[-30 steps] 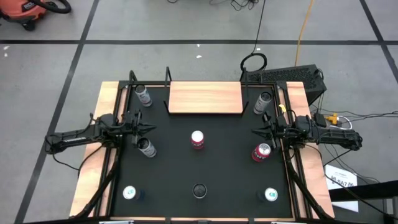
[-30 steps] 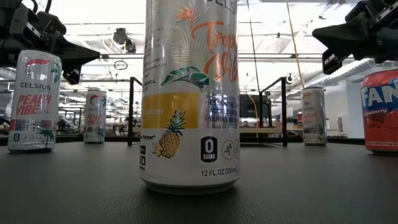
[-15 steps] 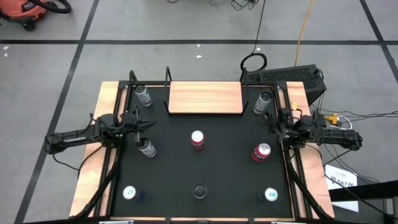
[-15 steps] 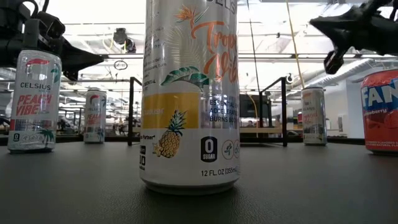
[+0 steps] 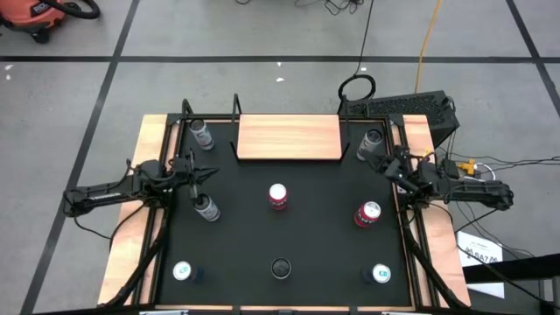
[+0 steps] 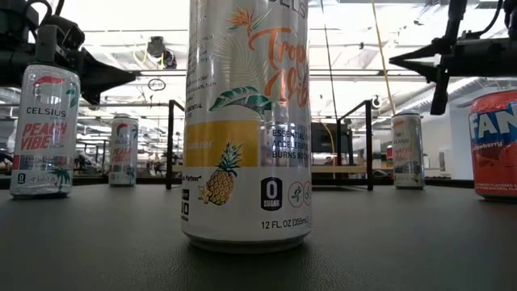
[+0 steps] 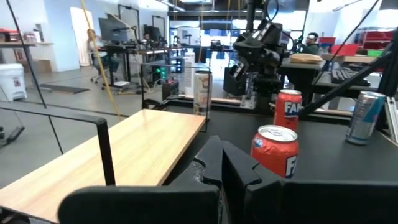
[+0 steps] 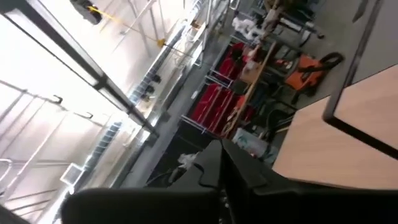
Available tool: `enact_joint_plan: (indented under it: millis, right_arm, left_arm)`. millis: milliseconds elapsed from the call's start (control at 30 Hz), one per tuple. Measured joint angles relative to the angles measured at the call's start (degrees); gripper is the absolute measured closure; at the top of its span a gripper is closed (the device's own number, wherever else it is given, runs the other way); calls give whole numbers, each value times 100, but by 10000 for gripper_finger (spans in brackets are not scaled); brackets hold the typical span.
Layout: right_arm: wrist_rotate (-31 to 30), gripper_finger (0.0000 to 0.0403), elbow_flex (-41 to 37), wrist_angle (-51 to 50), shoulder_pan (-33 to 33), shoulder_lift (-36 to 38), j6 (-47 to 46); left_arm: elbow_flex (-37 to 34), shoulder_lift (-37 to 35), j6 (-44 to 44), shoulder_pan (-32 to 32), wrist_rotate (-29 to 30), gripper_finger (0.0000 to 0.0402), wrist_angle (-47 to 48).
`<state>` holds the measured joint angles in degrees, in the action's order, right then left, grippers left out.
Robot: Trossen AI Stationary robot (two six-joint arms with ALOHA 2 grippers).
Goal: Place canned beverage on shelf
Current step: Put the top white pink soda can on the shelf
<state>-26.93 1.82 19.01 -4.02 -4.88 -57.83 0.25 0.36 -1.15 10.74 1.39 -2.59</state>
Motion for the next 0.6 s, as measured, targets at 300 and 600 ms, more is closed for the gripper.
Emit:
enact_joint_plan:
  millis: [300,600]
  right_arm:
    - [-333,284,238,-33,-5,-584,48]
    - [-663,166,439,205,-14,-1130,12]
  left_arm:
    - [0,0,-238,0,-151,402,-143]
    - [512,-3,-923,20,1356,401,140]
